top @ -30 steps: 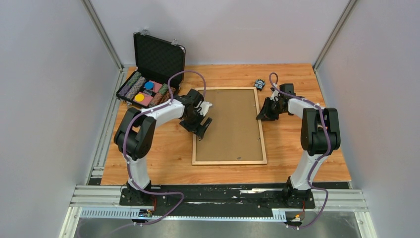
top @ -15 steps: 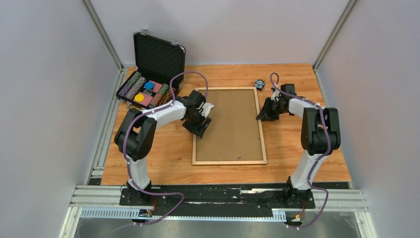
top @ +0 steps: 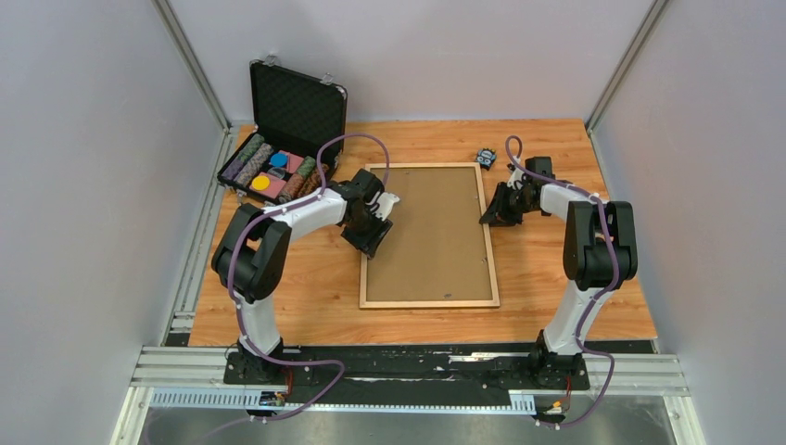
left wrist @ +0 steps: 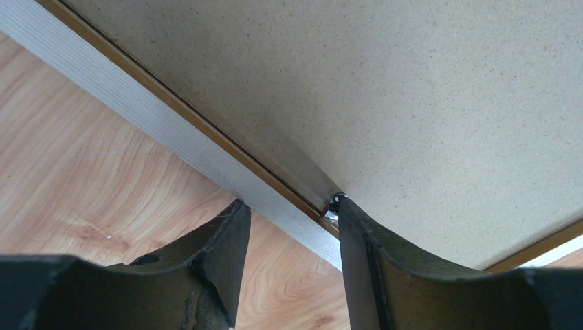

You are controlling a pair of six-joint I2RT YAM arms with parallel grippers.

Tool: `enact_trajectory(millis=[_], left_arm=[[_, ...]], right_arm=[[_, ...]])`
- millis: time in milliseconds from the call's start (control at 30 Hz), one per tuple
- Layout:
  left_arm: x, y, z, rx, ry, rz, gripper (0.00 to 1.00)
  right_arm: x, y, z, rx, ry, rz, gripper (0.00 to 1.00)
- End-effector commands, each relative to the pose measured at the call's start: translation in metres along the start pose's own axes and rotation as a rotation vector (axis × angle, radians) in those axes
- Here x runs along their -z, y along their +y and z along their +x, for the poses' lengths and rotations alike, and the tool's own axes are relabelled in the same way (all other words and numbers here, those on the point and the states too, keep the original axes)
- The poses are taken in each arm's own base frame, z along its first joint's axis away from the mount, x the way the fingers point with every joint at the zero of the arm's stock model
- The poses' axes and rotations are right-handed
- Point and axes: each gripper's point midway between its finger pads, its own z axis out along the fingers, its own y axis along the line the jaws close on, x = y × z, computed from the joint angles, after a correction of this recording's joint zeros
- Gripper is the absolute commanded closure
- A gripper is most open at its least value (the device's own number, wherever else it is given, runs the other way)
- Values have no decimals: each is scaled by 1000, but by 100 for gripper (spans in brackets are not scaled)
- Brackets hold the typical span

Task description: Put the photo into the frame

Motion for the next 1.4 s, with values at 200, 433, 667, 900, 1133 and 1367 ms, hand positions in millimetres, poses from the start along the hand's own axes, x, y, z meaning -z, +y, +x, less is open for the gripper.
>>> enact_trajectory(millis=[200, 433, 667, 900, 1133, 1367], left_arm=[[5, 2, 12, -55, 29, -19, 50], [10, 1, 6, -57, 17, -13, 40], [27, 1, -11, -64, -39, -27, 17], [48, 11, -38, -62, -126, -87, 4], [68, 28, -65, -30, -208, -140, 0], [87, 43, -91, -4, -284, -169, 0]], right_arm=[[-1, -6, -19, 8, -55, -1, 100], [-2, -6, -19, 10, -50, -5, 100], [1, -4, -20, 23, -56, -8, 100], [5, -2, -23, 51, -68, -10, 100], [11, -2, -25, 90, -76, 3, 100], [17, -8, -21, 129, -78, 46, 100]])
